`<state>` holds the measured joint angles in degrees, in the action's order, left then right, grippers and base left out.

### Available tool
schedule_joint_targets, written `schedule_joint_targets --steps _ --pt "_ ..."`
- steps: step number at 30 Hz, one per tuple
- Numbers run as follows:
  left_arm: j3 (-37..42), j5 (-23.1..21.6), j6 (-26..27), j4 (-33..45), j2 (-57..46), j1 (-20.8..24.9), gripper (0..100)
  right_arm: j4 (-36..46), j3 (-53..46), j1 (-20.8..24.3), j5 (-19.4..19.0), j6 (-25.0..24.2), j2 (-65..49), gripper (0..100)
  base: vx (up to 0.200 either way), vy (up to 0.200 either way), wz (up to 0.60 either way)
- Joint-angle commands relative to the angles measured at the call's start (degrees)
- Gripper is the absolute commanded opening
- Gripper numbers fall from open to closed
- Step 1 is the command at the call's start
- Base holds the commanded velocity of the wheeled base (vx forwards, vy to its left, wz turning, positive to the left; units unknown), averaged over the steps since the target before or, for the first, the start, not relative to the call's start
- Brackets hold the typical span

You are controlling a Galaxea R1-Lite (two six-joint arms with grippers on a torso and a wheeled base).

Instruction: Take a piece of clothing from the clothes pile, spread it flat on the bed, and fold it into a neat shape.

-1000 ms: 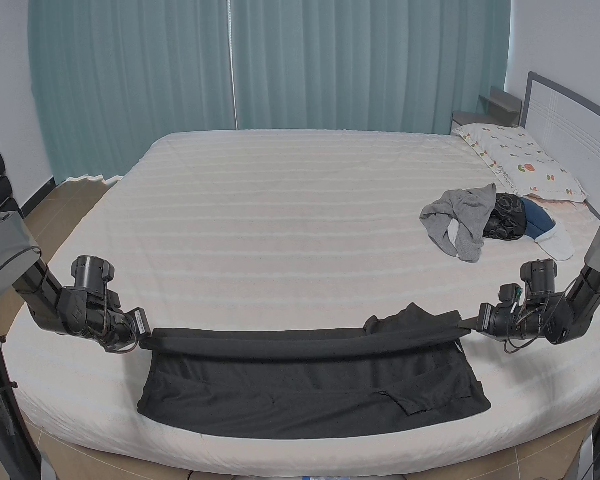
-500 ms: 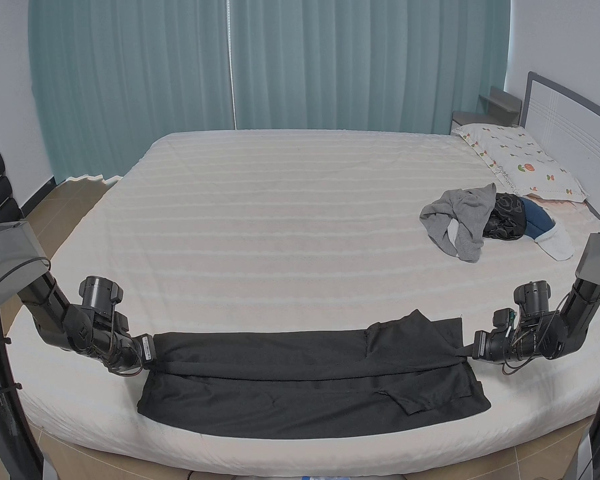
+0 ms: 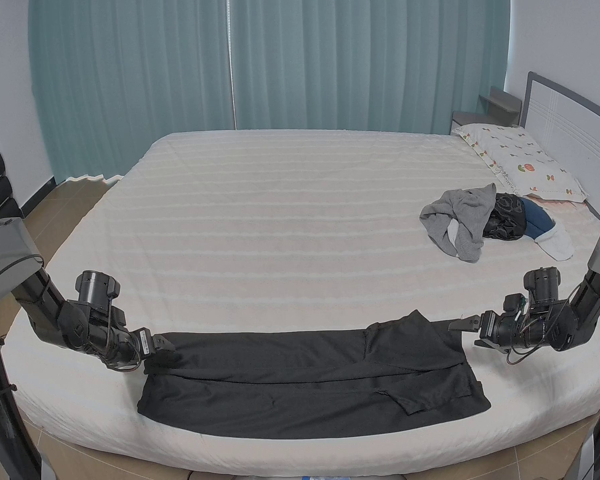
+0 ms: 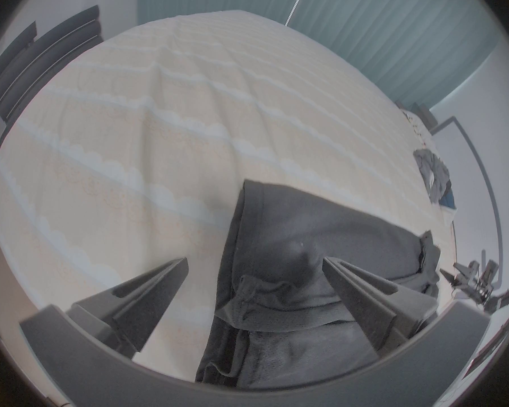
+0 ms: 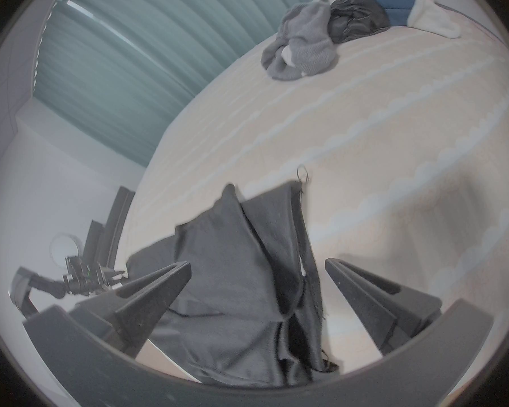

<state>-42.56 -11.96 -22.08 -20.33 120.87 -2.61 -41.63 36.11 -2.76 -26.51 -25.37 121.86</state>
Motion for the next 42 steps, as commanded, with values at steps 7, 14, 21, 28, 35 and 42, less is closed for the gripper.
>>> schedule_joint_targets --steps 7,14,21,28,35,42 --pt "-6.05 -0.70 -11.58 -0.85 2.18 -0.20 100 -0.38 -0.42 1.26 5.25 -15.15 -2.94 100 0.000 0.000 0.00" --pt "-9.56 -0.70 -13.43 -1.02 7.54 0.59 100 -2.31 0.01 1.35 5.51 -17.70 -0.83 100 0.000 0.000 0.00" --pt "-10.88 -0.70 -13.34 -1.02 8.33 1.03 0 -2.31 0.28 1.52 5.51 -17.70 -0.22 100 0.000 0.000 0.00" --pt "-11.06 -0.52 -13.78 -1.02 8.24 0.50 0 -2.31 0.63 0.73 5.42 -17.70 1.01 100 0.000 0.000 0.00" --pt "-11.50 -0.08 -17.03 -1.11 7.71 -0.91 0 -2.40 1.42 0.38 5.42 -17.70 2.95 100 0.000 0.000 0.00" --pt "-11.85 0.53 -20.20 -1.11 7.45 -1.52 0 -2.40 2.39 0.65 5.60 -17.79 3.39 100 0.000 0.000 0.00"
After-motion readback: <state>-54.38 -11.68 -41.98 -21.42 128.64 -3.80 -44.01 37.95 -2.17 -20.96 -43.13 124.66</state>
